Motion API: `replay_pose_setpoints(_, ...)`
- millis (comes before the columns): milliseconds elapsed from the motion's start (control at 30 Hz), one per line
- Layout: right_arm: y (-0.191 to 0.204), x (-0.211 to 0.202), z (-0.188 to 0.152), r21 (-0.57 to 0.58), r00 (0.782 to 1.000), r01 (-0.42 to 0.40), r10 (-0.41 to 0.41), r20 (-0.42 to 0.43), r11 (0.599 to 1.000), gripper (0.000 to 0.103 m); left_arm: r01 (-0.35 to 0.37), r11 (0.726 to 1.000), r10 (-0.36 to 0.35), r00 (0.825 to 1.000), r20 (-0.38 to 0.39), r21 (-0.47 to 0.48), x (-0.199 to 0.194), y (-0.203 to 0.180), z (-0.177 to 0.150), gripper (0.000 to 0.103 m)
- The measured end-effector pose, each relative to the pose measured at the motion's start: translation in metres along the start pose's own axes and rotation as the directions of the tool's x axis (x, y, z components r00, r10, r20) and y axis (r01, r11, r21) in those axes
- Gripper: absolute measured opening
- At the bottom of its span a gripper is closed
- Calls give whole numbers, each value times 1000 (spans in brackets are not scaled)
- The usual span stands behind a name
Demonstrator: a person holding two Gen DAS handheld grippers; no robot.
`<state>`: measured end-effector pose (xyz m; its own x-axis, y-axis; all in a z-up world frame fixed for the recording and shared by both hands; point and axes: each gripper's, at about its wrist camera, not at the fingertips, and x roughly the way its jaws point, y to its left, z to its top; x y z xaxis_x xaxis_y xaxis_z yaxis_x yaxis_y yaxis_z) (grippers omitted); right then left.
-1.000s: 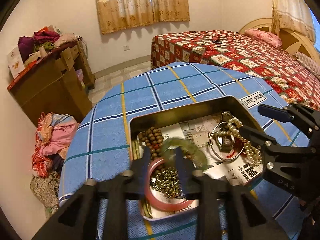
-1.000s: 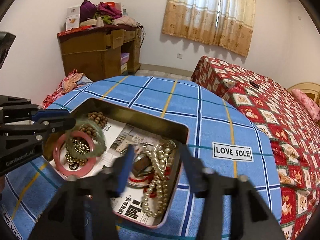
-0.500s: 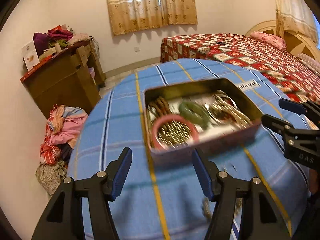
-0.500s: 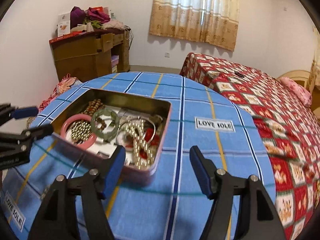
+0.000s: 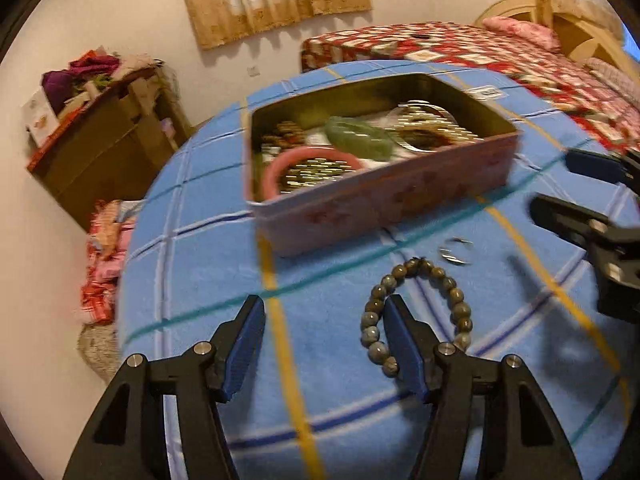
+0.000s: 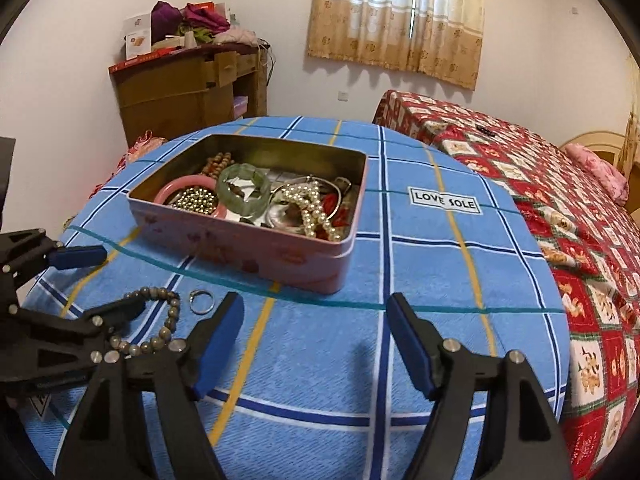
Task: Organize jewelry
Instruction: 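Grasp the grey bead bracelet with the left gripper while the right gripper grasps the silver ring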
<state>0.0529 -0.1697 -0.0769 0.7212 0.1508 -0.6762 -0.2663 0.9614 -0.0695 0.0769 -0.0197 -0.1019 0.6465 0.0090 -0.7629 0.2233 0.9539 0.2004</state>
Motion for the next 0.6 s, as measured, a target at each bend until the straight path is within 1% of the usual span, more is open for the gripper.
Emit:
replay_pose_setpoints(167, 9, 4, -4, -18, 1000, -16, 16, -23, 1000, 77, -61, 996, 60, 998, -9, -60, 12, 37, 3, 63)
replay_pose_setpoints(267, 21, 6, -1, -45, 998, -46, 44, -36, 998, 77, -41, 994, 41, 999, -7, -97, 15, 47, 2, 63)
replay_pose_setpoints(333, 27, 9, 2, -53, 996, -82, 79, -49, 995, 77, -45, 995, 46, 999, 8, -86, 14, 44, -1, 62)
replay_pose_setpoints(400, 33, 14, 5, -55, 991, -117, 113, -76, 992, 75, -35, 996, 36, 999, 17, -82, 14, 42, -2, 53)
replay_pose_setpoints(433, 36, 17, 6, -56, 988, -130, 125, -92, 990, 72, -38, 997, 40, 999, 21, -74, 13, 40, -2, 52)
replay_pose_setpoints(467, 38, 20, 7, -58, 986, -137, 131, -106, 989, 69, -42, 997, 44, 999, 26, -64, 12, 38, -2, 47)
replay_pose_setpoints(500, 42, 26, 7, -65, 982, -149, 140, -129, 987, 64, -44, 998, 45, 999, 30, -53, 12, 36, -2, 40)
replay_pose_setpoints(533, 45, 29, 6, -71, 979, -156, 144, -146, 985, 61, -30, 999, 31, 999, 33, -44, 12, 34, -2, 32)
replay_pose_setpoints(567, 47, 33, 6, -78, 975, -160, 145, -167, 984, 59, 7, 999, -6, 1000, 25, -51, 13, 33, -1, 15)
replay_pose_setpoints(600, 49, 35, 6, -84, 972, -164, 147, -184, 983, 57, 14, 998, -13, 1000, 28, -54, 13, 31, 0, 13)
